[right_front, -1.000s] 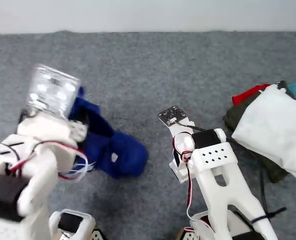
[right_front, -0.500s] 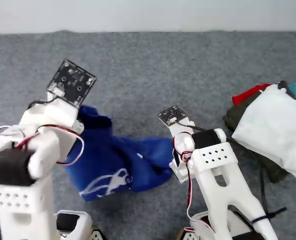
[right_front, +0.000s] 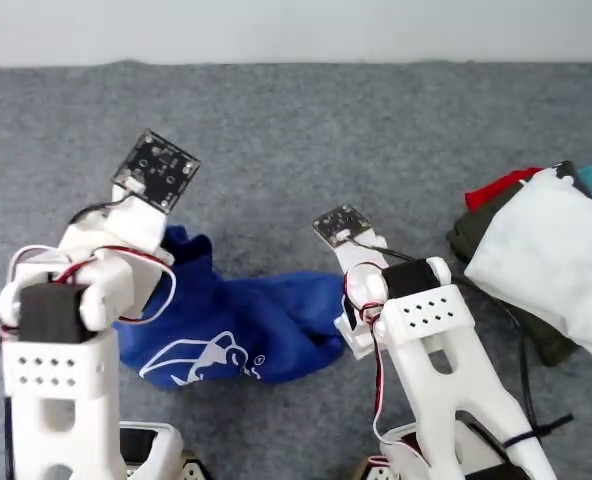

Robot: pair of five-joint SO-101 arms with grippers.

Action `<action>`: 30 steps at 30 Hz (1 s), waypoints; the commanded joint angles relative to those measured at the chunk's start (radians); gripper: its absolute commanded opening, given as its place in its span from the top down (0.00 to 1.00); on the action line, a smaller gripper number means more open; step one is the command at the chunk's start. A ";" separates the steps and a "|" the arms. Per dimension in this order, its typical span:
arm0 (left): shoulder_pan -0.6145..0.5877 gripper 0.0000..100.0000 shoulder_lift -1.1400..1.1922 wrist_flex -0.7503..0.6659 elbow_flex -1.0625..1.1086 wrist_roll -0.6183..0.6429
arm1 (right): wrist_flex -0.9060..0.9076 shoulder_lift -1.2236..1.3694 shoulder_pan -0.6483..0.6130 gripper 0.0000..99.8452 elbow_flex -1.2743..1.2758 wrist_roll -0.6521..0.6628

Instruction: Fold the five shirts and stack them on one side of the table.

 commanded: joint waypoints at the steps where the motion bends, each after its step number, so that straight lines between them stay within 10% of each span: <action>1: -0.002 0.99 -0.009 -0.072 0.085 -0.008 | -0.025 0.002 -0.038 0.63 -0.005 -0.009; 10: -0.002 0.99 -0.009 -0.133 0.168 -0.008 | -0.050 0.004 -0.384 0.81 0.000 -0.005; 19: -0.003 0.99 -0.011 -0.130 0.173 -0.008 | -0.214 0.004 -0.392 0.72 0.114 -0.005; 30: -0.003 0.99 -0.011 -0.130 0.173 -0.008 | -0.475 0.004 -0.392 0.99 0.299 -0.005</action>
